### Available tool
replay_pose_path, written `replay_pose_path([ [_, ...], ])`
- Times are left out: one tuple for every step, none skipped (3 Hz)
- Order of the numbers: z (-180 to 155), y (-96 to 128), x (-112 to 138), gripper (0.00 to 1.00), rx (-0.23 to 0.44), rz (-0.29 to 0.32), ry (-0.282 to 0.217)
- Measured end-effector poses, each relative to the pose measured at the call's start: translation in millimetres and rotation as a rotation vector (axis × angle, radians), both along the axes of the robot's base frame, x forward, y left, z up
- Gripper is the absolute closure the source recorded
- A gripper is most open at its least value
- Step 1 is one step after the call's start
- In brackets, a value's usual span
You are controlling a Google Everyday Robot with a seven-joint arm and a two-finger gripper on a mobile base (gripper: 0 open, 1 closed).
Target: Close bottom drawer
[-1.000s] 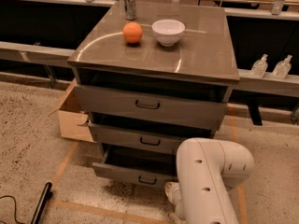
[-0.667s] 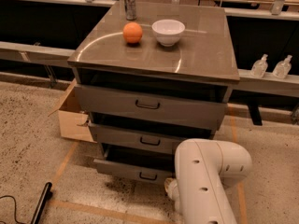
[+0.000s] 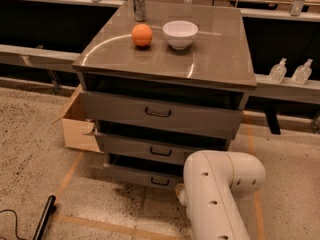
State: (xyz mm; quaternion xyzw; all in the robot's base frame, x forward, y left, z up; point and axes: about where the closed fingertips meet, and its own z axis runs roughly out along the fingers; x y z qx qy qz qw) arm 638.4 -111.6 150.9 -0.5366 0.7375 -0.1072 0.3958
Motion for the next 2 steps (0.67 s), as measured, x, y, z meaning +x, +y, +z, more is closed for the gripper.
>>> replay_pose_path([
  [2.8,-4.0,16.4,1.0,-0.015,0.004,-0.017],
  [6.5,-5.1,26.6,1.0,-0.013,0.009,-0.019],
])
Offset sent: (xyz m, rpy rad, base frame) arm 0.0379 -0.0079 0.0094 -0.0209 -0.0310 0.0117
